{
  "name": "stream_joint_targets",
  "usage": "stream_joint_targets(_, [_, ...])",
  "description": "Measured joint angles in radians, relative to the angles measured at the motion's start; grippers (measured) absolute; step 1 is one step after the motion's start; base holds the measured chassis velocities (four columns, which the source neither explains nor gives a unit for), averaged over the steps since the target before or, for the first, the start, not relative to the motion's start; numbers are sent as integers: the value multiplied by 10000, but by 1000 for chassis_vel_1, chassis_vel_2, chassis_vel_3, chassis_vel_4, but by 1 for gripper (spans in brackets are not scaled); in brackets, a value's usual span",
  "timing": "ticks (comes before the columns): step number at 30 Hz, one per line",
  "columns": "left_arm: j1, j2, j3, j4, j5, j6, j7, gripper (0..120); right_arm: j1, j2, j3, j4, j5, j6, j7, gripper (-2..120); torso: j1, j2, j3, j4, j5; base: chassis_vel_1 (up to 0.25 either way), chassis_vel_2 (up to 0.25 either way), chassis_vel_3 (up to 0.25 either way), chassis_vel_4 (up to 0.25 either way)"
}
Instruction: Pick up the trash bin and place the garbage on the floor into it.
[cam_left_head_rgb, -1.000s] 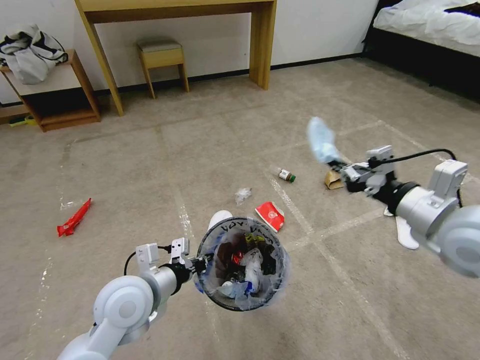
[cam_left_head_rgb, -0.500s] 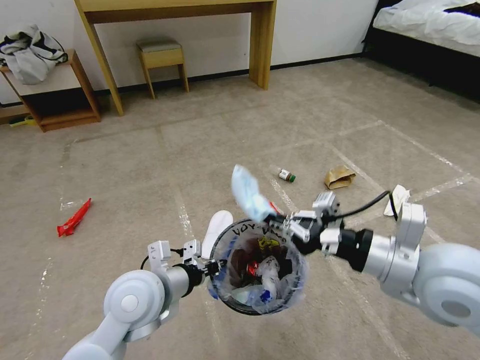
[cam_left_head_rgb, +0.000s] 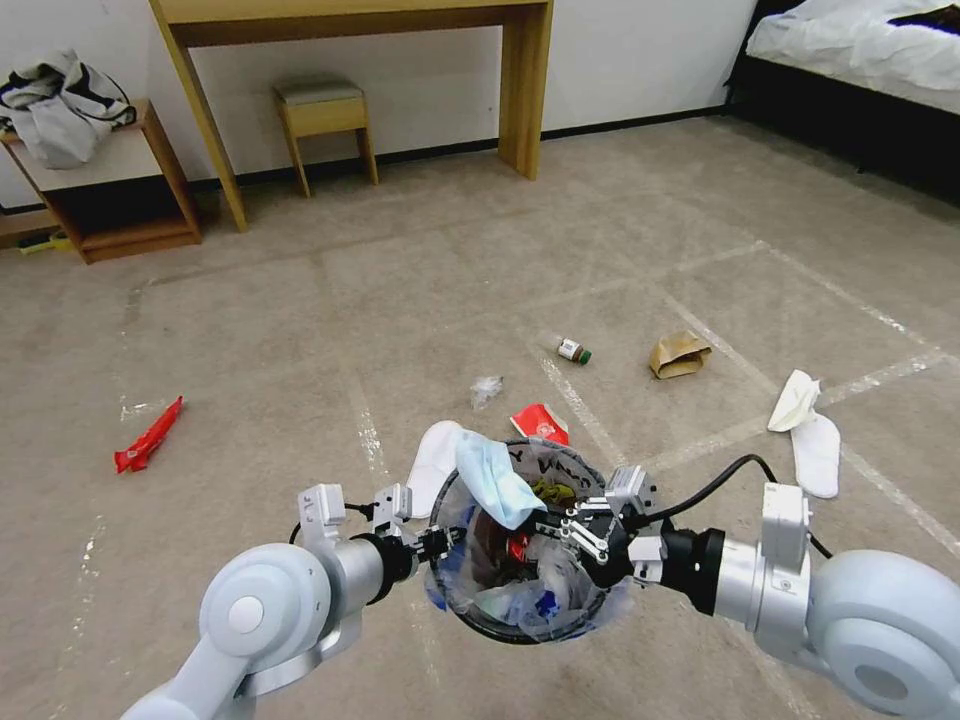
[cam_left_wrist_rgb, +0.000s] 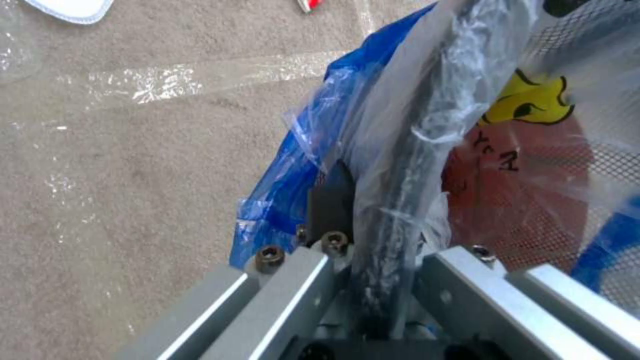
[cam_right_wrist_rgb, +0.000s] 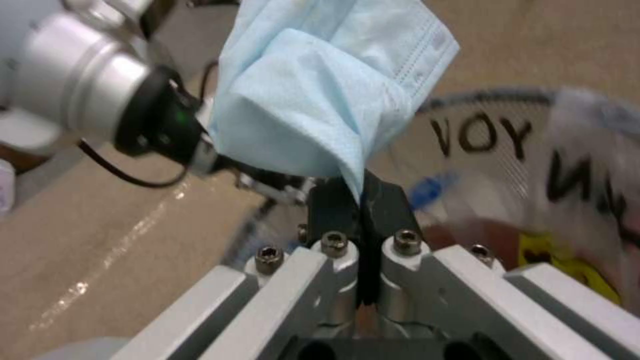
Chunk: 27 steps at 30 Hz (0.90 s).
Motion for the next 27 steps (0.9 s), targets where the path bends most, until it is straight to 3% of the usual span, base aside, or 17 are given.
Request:
stream_joint_targets(7, [10, 7, -192, -83, -391, 0, -218, 0, -140, 96, -24, -236, -314, 49, -42, 1, 0, -1, 0, 0, 0, 0, 0, 0, 0])
stream_joint_targets(8, [29, 17, -240, -94, -429, 0, -224, 0, -159, 129, -39, -287, -369, 58, -42, 10, 1, 0, 0, 0, 0, 0, 0, 0, 0])
stream_joint_targets(15, [41, 36, -294, -70, -437, -2, -219, 0, -118, 109, -39, -306, -377, 106, -88, 30, 0, 0, 0, 0, -1, 0, 0, 0, 0])
stream_joint_targets(18, [-42, 41, -312, 8, -433, -5, -188, 0, -87, 60, -13, -289, -349, 161, -208, 47, 1, 0, 2, 0, -1, 0, 0, 0, 0])
stream_joint_targets(21, [-77, 35, -309, 38, -424, -7, -161, 0, -78, 33, 10, -259, -333, 194, -293, 54, 0, 0, 1, 0, -1, 0, 0, 0, 0])
stream_joint_targets(23, [-96, -27, -281, 114, -239, -7, -98, 0, -43, 20, 14, -261, -306, 225, -373, 67, 0, 0, 1, 0, -1, 0, 0, 0, 0])
stream_joint_targets(27, [-95, -78, -277, 140, -121, -9, -58, 0, 6, 3, 13, -285, -308, 265, -483, 77, 0, 0, 2, 0, -1, 0, 0, 0, 0])
